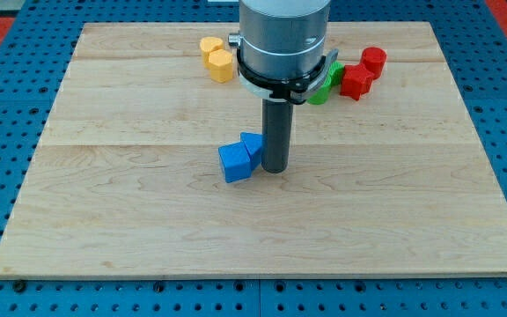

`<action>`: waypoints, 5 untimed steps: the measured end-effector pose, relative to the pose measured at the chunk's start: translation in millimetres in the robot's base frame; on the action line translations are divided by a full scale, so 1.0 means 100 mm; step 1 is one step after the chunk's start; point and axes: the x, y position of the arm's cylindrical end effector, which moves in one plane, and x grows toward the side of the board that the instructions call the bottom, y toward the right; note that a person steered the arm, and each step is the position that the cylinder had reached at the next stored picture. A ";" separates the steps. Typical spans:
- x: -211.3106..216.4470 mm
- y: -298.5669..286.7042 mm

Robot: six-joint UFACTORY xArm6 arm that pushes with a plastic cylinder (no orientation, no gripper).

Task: Push the blue cube and blue triangle a bit up

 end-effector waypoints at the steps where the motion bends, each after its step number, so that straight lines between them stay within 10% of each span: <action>1: 0.00 -0.02; 5: 0.13 0.01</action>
